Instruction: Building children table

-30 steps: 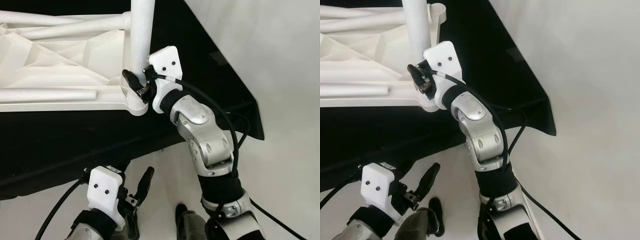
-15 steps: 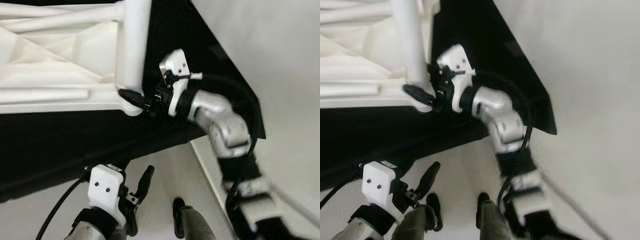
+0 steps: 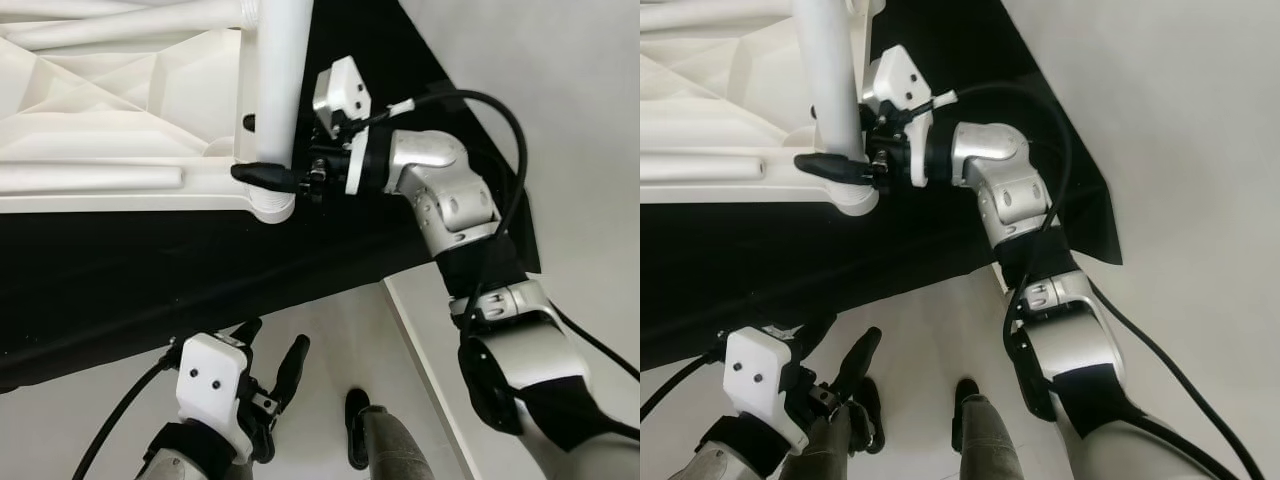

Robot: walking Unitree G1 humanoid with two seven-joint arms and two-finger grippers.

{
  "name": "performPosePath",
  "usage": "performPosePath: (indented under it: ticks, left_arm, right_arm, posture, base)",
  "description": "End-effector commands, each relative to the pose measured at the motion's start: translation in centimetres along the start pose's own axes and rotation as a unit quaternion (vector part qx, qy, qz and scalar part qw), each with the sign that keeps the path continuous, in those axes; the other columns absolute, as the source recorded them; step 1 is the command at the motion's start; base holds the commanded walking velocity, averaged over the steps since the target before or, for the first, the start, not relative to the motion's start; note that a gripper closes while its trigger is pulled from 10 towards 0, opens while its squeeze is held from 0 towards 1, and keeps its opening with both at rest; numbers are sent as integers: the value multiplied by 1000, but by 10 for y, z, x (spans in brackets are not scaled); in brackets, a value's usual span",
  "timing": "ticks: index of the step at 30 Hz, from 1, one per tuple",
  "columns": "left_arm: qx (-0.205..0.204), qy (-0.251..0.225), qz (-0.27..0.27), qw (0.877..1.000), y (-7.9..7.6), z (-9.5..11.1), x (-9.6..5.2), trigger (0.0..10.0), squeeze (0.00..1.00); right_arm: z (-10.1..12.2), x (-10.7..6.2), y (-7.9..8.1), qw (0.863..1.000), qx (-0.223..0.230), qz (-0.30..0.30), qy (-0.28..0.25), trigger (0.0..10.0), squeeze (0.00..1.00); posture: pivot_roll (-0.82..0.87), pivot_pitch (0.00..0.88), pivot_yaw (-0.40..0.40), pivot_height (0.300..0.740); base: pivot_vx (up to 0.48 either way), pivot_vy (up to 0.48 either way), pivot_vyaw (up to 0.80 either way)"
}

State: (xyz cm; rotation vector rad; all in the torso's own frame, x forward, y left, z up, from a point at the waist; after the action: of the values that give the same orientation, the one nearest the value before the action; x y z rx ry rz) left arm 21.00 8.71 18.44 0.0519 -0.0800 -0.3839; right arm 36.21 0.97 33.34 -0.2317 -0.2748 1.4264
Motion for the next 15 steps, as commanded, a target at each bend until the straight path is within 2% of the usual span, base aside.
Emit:
performPosePath:
  ticks: [1, 9, 14, 15]
  left_arm:
    - [-2, 16, 0, 1000, -2, -5, -5, 10000, 0]
    - [-6, 19, -2, 1000, -3, -5, -6, 10000, 0]
    - [-6, 20, -3, 1000, -3, -6, -6, 10000, 0]
    - [-6, 21, -3, 1000, -3, -7, -7, 10000, 0]
  right_arm:
    - [6, 5, 10, 999, -12, 44, -11, 0, 0]
    - [7, -1, 5, 998, -17, 60, -14, 0, 0]
    - [-1, -2, -4, 1000, -23, 15, 6, 0, 0]
    - [-17, 0, -9, 999, -5, -41, 32, 0, 0]
  posture:
    - [24, 467, -42, 740]
    - [20, 466, -34, 740]
    - [13, 460, -44, 740]
    - [0, 457, -57, 740]
  base:
    - [0, 0, 0]
    - [0, 0, 0]
    - [0, 0, 0]
    - [0, 0, 0]
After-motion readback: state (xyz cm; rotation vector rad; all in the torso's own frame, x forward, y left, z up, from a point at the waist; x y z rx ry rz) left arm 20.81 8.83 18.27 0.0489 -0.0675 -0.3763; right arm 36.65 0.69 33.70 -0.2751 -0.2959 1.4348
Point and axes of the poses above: a point about 5 cm out from each wrist's last joint towards the gripper, its own x axis pointing out of the wrist towards the gripper, its own z axis along the axis of the wrist's last joint, y = z × x, the point moved 6 cm from there along x, pointing out of the wrist towards the gripper, and after that the axes turned 6 degrees about x, right-handed, at the moved point
